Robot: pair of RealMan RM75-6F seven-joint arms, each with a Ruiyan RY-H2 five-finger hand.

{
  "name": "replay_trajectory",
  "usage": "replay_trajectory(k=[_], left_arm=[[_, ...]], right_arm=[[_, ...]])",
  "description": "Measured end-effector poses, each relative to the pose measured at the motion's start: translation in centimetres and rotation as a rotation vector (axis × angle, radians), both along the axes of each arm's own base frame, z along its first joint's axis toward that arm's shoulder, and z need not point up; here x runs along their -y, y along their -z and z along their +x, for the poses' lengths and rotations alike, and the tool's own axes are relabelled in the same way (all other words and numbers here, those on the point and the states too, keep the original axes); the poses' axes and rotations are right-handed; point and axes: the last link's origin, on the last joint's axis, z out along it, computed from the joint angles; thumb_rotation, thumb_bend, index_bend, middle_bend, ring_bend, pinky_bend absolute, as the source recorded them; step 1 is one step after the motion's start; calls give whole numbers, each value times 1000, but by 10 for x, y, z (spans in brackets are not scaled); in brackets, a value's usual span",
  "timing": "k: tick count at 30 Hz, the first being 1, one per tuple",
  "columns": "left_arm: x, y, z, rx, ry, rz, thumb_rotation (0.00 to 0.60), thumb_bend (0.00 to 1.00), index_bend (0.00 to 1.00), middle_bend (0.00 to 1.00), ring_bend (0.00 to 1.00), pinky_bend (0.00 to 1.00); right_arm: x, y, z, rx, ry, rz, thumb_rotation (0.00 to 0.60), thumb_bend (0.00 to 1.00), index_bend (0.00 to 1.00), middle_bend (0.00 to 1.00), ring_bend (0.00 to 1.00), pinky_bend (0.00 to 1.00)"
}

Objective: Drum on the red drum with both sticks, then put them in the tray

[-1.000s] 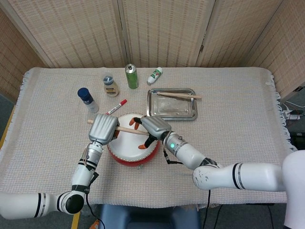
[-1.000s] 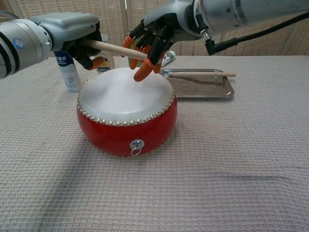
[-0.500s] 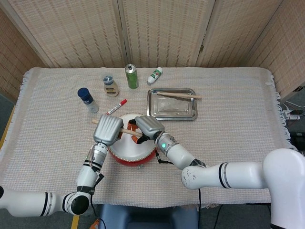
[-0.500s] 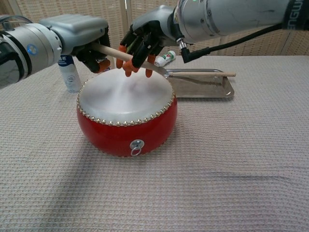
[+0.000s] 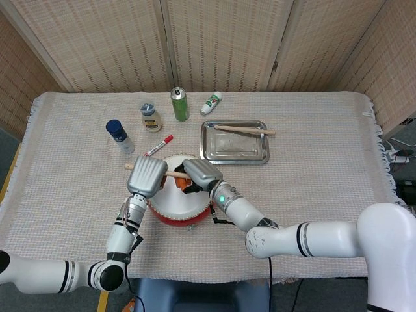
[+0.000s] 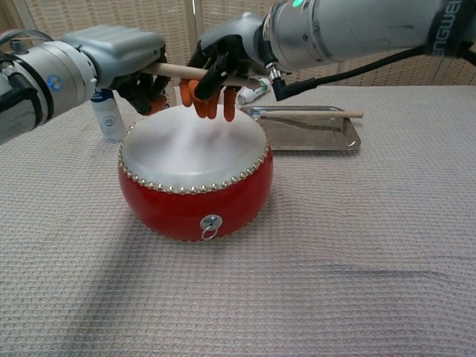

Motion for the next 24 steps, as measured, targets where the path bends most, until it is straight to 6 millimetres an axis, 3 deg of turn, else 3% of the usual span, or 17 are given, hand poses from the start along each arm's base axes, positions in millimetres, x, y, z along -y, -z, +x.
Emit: replay_trajectory(k=[10,15,24], left_arm=[[0,-3,-6,-11,-7,1,600,393,488,676,720,974],[2,-5,-7,-17,1,3,600,361,369,561,595,832],[4,-7,-8,-18,-5,-14,600,300,86,233,230,435]], right_arm=[[3,-6,-7,55,10,-13,600,1000,825,739,615,692],[5,-9,-12,74,9,-11,600,1000,849,749,622,698],[7,-13,-18,80,5,-10,600,1000,870,758,633,703]])
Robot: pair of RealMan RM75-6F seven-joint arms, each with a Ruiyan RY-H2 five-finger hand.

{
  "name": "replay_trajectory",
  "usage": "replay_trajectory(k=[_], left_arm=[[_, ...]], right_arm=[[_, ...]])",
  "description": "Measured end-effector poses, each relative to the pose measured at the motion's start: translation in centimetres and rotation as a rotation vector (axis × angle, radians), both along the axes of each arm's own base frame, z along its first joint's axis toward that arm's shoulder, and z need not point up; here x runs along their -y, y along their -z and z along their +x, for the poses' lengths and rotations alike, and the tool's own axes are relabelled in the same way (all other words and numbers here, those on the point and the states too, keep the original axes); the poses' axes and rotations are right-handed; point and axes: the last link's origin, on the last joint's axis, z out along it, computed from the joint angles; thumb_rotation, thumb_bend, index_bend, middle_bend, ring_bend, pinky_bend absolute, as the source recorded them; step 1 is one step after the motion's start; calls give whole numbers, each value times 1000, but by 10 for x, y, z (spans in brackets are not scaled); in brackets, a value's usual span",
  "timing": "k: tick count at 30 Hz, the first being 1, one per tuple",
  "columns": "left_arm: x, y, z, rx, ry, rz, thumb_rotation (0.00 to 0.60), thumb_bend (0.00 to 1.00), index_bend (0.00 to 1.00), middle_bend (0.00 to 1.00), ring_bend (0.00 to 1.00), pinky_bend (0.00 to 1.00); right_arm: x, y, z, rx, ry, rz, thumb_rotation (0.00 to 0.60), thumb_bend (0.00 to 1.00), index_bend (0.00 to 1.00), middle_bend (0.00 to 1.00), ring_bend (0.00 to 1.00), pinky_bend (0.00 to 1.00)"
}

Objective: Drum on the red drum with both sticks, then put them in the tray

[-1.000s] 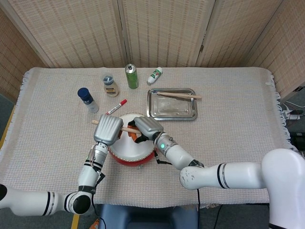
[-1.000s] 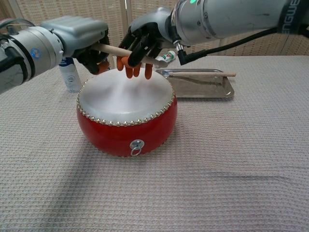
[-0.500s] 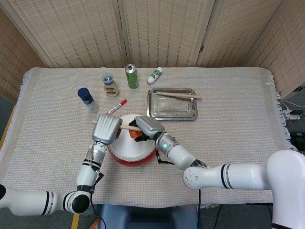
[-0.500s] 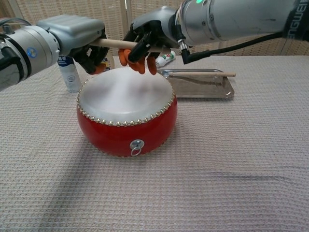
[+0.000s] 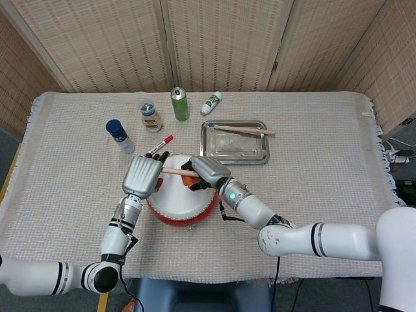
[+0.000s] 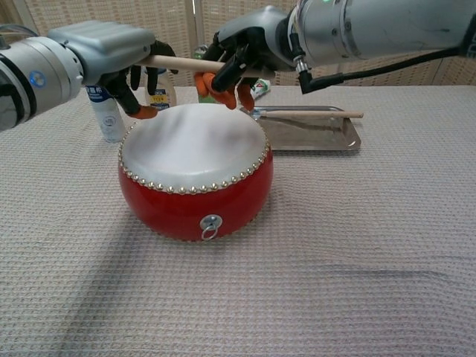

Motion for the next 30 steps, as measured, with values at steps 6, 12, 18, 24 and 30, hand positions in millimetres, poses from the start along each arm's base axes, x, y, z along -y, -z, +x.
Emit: replay_trajectory(k=[6,12,18,24,30], left_arm=[[-1,-6,0,11,-7,5,600,296,0,133,124,342],[-3,-13,-1,37,-20,8,600,295,0,112,94,296],[-8,-22,-4,71,-45,25,600,293,0,86,68,275],[-12,-32,-12,94,-69,39,600,293,0,87,68,272],[-13,-41,-21,122,-80,57,600,292,0,87,68,269]], right_arm=[[3,-8,-8,-1,4,-20,600,1000,879,763,641,708],[5,-19,-18,-10,8,-36,600,1000,882,763,641,709],[6,-30,-32,-37,17,-50,600,1000,882,763,641,709],[12,-46,-55,-80,52,-81,600,1000,882,763,641,710],[25,-57,-85,-130,105,-110,600,1000,882,763,641,710]])
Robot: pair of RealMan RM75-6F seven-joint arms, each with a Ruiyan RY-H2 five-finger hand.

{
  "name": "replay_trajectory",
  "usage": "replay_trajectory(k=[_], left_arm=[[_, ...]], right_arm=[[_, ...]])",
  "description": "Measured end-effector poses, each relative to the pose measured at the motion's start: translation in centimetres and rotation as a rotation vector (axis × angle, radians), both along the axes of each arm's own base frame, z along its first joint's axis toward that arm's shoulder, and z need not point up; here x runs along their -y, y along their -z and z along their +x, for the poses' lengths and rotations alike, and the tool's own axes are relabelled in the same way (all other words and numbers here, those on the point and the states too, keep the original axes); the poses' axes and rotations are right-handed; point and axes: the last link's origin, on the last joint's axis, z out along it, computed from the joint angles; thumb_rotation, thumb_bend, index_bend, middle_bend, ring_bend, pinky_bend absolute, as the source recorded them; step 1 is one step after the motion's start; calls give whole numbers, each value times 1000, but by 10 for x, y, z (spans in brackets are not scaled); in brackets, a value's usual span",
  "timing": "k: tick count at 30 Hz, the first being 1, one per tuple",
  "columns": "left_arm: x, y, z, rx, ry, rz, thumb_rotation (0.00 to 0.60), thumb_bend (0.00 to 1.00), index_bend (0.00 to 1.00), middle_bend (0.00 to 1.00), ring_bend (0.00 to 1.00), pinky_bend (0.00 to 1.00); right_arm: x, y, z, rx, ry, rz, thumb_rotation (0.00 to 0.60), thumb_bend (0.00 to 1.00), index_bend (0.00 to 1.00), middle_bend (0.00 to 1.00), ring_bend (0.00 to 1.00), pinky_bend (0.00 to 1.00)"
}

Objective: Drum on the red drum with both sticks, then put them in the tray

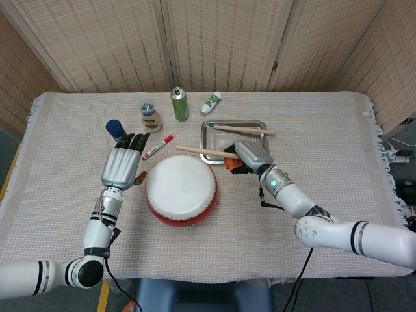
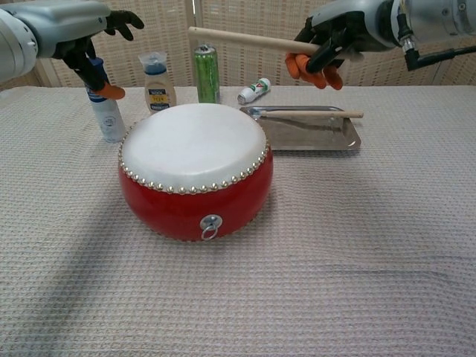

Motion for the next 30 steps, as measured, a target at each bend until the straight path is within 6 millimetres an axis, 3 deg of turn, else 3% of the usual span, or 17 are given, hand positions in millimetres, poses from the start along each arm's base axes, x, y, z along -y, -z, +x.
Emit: replay_trajectory(k=[8,13,20,30], left_arm=[[6,-8,-11,10,9,18,600,294,0,88,68,265],[12,-9,-18,20,10,16,600,296,0,87,63,260],[15,-11,-24,34,1,9,600,293,0,87,62,258],[13,-16,-36,40,-30,2,600,294,0,87,62,258]], right_arm=[[21,-9,-34,-69,48,-36,600,1000,881,763,641,710],[38,-4,-57,-140,68,-45,600,1000,869,763,615,710],[62,19,-88,-283,63,-53,600,1000,821,763,577,710],[92,56,-103,-405,55,-75,600,1000,778,763,544,668]])
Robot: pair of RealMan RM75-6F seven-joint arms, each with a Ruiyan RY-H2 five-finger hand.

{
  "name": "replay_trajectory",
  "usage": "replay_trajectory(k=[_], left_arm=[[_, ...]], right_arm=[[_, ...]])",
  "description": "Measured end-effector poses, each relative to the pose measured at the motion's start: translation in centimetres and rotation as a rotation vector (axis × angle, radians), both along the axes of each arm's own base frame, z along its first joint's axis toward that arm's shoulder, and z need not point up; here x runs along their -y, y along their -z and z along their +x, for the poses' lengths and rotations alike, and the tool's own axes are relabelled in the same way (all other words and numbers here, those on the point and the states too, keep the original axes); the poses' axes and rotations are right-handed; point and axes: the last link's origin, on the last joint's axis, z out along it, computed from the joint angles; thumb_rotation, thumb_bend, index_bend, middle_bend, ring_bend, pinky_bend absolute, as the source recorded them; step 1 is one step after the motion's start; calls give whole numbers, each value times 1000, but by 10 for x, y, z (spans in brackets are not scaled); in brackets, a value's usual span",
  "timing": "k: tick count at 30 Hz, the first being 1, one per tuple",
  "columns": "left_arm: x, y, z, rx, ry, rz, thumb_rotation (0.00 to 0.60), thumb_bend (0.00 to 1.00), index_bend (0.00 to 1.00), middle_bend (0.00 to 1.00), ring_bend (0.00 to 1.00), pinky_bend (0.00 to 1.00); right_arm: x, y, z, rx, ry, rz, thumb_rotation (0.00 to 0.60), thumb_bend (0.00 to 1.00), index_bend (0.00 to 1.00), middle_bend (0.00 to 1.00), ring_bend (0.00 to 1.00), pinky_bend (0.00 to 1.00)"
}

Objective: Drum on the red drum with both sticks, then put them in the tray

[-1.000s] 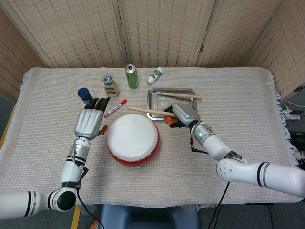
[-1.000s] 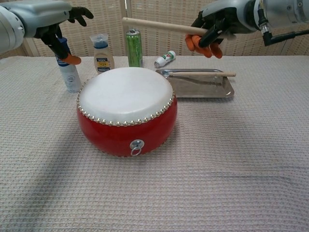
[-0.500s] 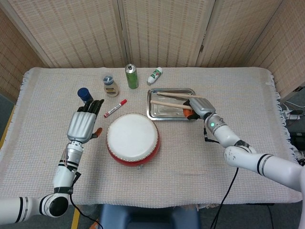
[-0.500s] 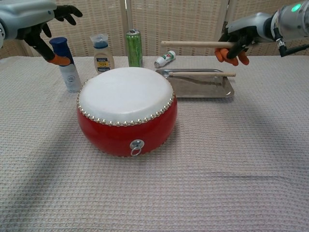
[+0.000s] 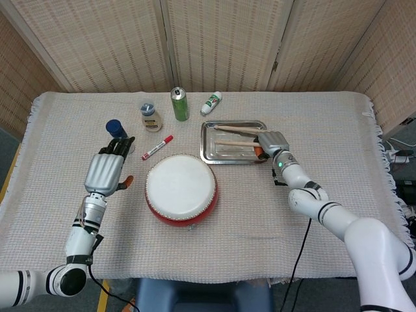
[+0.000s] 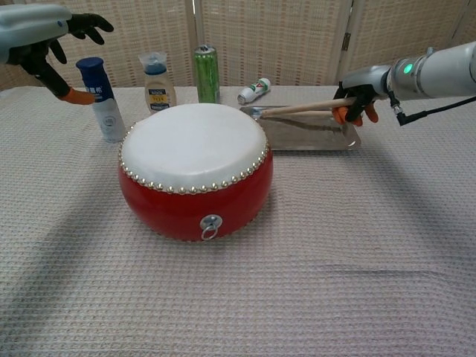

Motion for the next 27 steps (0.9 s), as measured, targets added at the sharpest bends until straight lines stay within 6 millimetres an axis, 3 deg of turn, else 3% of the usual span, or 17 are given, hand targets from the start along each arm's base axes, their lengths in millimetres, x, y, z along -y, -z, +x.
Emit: replay_trajectory(k=[3,5,7,11,15,27], left_arm=[[-1,0,-3,2,-5,-1,600,294,0,87,62,258],[-2,0,-4,4,-7,-4,600,294,0,87,62,258],[-2,0,-5,6,-8,-8,600,294,0,86,60,258],[-3,0,-8,11,-14,-21,600,293,0,77,50,254],[-2,-1,-10,10,-15,-22,600,293,0,74,49,252],[0,-9,-13,28,-8,-15,600,293,0,79,50,253]], right_arm=[[5,11,0,-32,-6,0,600,1000,729,751,509,636],[8,18,1,-55,-14,-1,600,944,623,682,449,602],[10,25,3,-67,-17,-1,600,818,495,599,383,567],[12,37,9,-76,-27,-2,600,438,216,392,203,427],[14,38,13,-67,-32,-16,600,210,83,282,108,327],[18,21,21,10,-42,-55,600,159,72,269,101,315]])
